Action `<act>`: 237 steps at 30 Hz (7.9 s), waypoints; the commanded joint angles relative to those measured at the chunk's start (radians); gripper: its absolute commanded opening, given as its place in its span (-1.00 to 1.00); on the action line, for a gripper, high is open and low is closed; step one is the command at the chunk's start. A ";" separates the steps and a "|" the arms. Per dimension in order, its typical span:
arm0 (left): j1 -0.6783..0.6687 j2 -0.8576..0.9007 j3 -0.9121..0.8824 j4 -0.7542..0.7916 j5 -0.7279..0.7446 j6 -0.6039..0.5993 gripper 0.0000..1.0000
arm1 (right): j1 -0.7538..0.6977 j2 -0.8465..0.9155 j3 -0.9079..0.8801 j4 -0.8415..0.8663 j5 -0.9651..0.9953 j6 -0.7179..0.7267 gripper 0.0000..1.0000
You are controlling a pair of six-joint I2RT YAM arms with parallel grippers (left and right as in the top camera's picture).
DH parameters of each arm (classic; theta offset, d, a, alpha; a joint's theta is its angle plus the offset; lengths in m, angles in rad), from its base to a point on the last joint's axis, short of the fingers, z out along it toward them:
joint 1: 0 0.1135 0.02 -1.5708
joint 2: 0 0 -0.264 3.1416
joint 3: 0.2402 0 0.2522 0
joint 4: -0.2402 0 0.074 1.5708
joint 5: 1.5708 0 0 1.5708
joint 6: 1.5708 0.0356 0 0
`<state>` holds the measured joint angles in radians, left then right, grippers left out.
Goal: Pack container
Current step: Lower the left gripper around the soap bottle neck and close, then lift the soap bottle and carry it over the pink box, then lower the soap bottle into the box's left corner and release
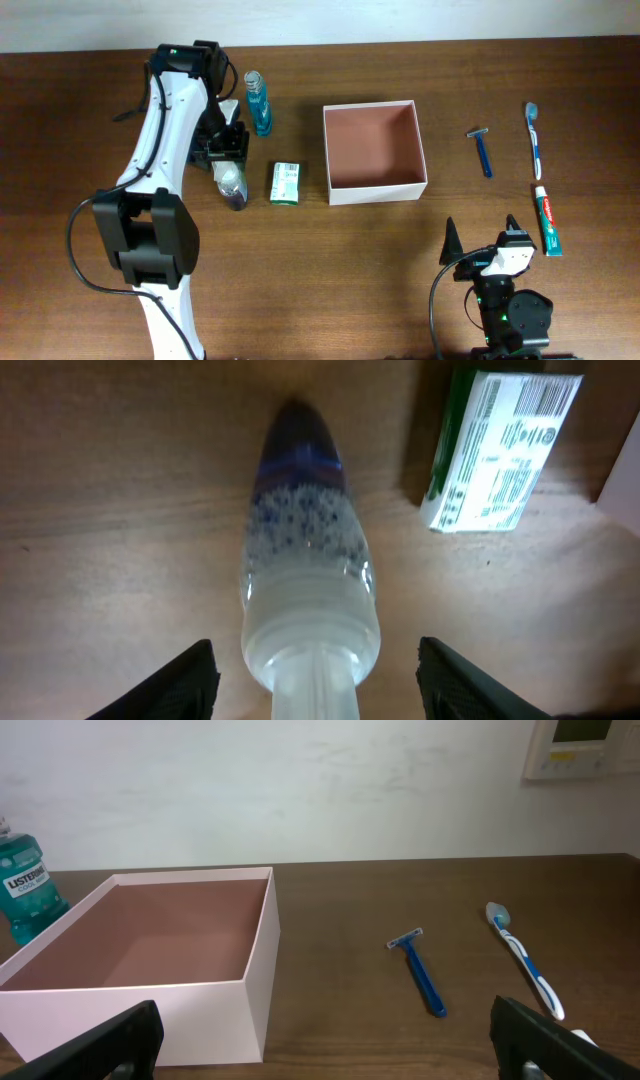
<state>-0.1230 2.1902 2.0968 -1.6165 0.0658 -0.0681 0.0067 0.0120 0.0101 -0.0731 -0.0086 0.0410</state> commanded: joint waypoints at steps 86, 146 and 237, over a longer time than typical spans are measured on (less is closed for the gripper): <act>0.000 0.003 0.093 -0.072 0.016 -0.013 0.26 | -0.008 -0.008 -0.005 -0.005 -0.010 -0.008 0.97; -0.032 0.003 0.604 -0.067 0.033 -0.006 -0.99 | -0.008 -0.008 -0.005 -0.005 -0.010 -0.008 0.97; -0.350 0.306 0.604 0.527 0.075 -0.058 -0.46 | -0.008 -0.008 -0.005 -0.005 -0.009 -0.007 0.97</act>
<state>-0.4728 2.5084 2.6888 -1.0897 0.1539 -0.1211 0.0067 0.0120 0.0101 -0.0731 -0.0086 0.0406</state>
